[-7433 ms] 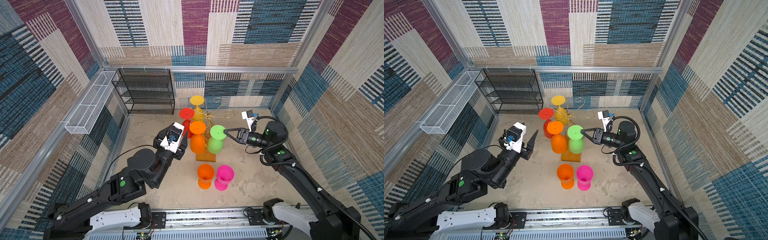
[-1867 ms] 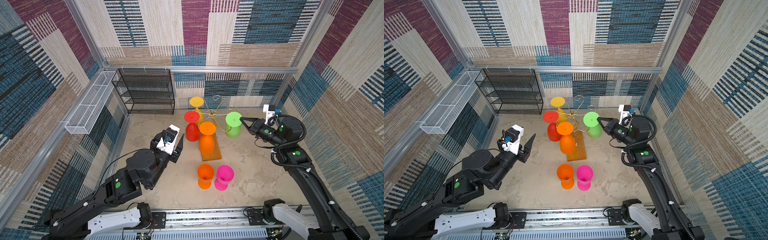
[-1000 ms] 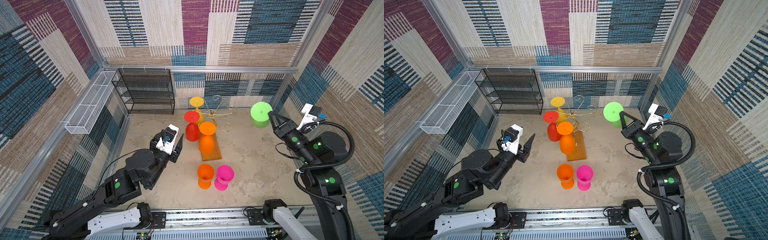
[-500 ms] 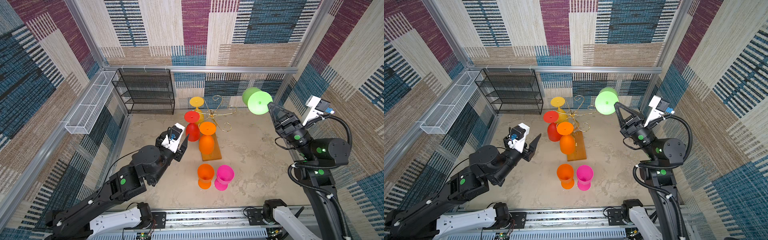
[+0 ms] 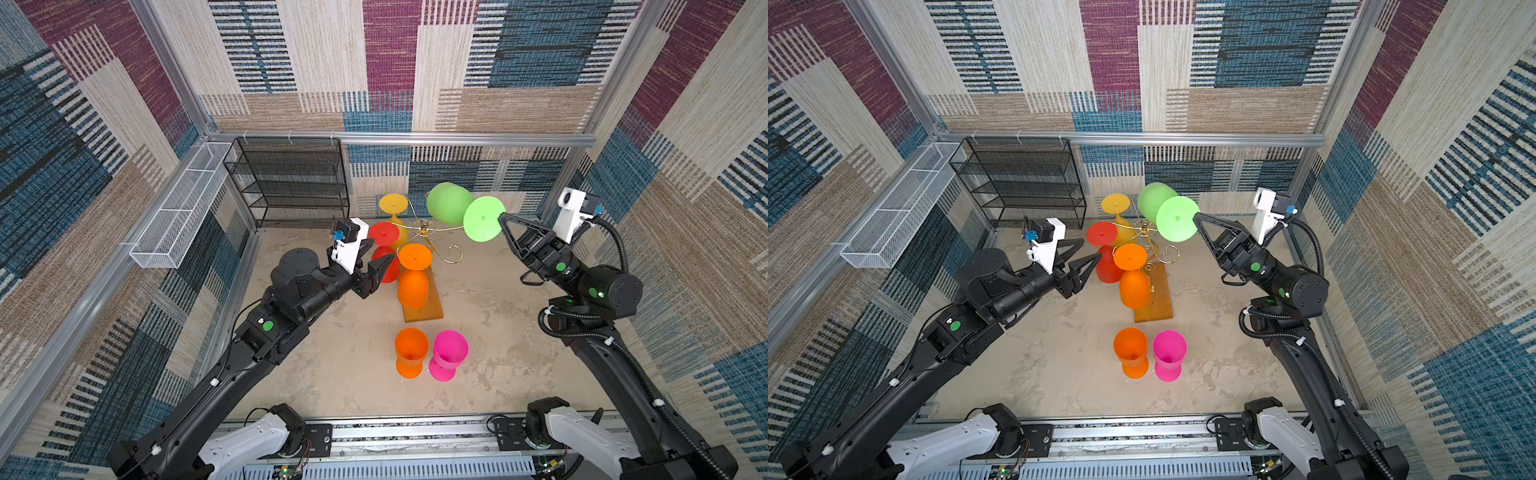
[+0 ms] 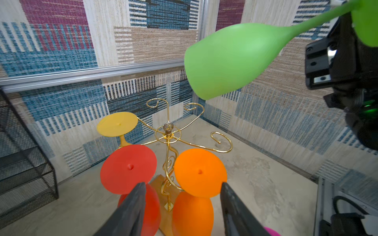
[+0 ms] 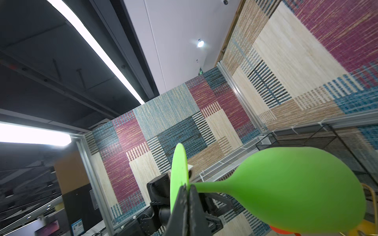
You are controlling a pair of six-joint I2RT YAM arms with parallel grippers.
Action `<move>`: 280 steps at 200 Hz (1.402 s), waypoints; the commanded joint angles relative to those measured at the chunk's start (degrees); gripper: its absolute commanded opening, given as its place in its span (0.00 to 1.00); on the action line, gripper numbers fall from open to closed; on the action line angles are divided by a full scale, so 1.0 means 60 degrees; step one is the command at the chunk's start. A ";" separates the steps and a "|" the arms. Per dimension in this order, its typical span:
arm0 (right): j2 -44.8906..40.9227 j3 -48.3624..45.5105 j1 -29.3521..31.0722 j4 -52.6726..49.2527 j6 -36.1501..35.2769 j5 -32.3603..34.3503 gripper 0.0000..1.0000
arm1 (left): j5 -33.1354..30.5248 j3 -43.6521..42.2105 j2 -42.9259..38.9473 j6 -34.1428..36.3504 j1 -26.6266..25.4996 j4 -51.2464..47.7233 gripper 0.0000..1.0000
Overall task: Take the wine glass off the wine glass rack
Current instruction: 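Lift the green glass toward the left gripper while left gripper reaches up, then close the left gripper on the green glass bowl while right holds the foot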
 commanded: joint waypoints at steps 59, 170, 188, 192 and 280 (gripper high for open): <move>0.1735 -0.0466 0.0676 0.5117 0.3598 0.0097 0.00 | 0.5471 -0.1405 0.0583 -0.2539 0.1759 0.5062 0.63; 0.2061 -0.0398 0.1086 0.4978 0.3799 0.0087 0.00 | 0.7428 -0.1579 0.2049 -0.4186 0.2222 0.8334 0.66; 0.2187 -0.0392 0.1086 0.5151 0.3942 0.0102 0.00 | 0.7548 -0.1565 0.2200 -0.4445 0.2223 0.8678 0.66; 0.2222 -0.0399 0.1086 0.5195 0.3977 0.0102 0.00 | 0.7563 -0.1565 0.2227 -0.4500 0.2222 0.8764 0.66; 0.2551 -0.0571 0.1106 0.5617 0.4333 0.0260 0.00 | 0.8018 -0.1620 0.2610 -0.6201 0.2223 1.0974 0.45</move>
